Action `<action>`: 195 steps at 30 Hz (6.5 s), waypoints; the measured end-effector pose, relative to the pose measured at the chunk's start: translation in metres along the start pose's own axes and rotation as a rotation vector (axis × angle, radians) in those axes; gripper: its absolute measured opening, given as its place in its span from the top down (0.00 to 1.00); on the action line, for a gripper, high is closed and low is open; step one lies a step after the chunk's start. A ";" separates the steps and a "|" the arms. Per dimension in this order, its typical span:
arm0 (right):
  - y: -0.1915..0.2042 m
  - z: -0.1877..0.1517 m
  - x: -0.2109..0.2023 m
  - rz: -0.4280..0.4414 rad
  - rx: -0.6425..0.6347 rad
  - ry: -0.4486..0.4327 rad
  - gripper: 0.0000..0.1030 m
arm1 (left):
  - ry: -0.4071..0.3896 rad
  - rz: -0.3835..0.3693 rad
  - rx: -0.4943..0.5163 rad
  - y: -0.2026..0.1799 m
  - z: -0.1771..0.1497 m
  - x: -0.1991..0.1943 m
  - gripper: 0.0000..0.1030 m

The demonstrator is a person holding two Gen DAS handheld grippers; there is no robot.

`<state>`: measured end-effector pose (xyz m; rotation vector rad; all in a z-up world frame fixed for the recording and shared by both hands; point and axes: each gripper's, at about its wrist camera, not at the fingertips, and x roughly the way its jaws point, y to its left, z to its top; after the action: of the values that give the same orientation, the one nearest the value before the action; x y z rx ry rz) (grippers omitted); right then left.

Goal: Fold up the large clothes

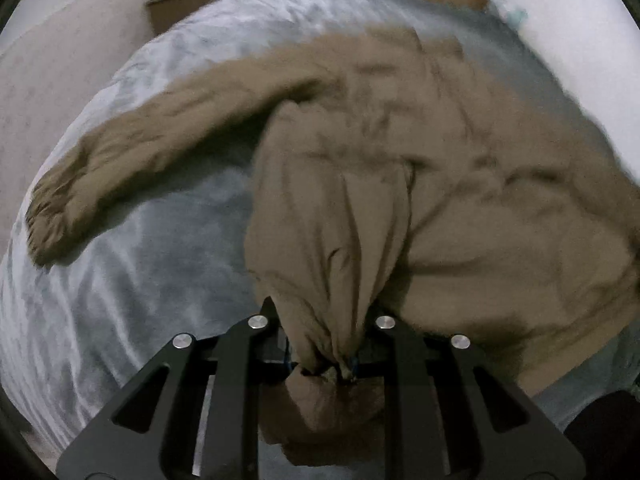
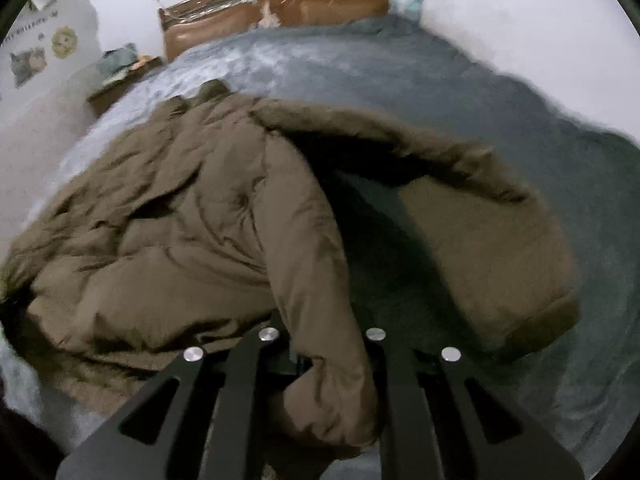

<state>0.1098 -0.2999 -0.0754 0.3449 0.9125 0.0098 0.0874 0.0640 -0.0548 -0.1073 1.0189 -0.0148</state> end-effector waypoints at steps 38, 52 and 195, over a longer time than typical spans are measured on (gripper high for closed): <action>-0.154 -0.009 -0.001 -0.278 0.030 0.054 0.85 | -0.205 0.003 -0.130 -0.021 0.091 0.013 0.04; -0.163 0.024 -0.028 -0.512 0.022 -0.199 0.14 | -0.204 0.009 -0.251 0.020 0.092 0.028 0.09; 0.171 0.148 0.189 0.131 -0.132 -0.028 0.02 | -0.172 0.150 0.070 -0.124 0.202 0.175 0.10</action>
<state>0.3640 -0.1518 -0.0877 0.2806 0.8555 0.1849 0.3563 -0.0538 -0.0866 0.0317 0.8515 0.0937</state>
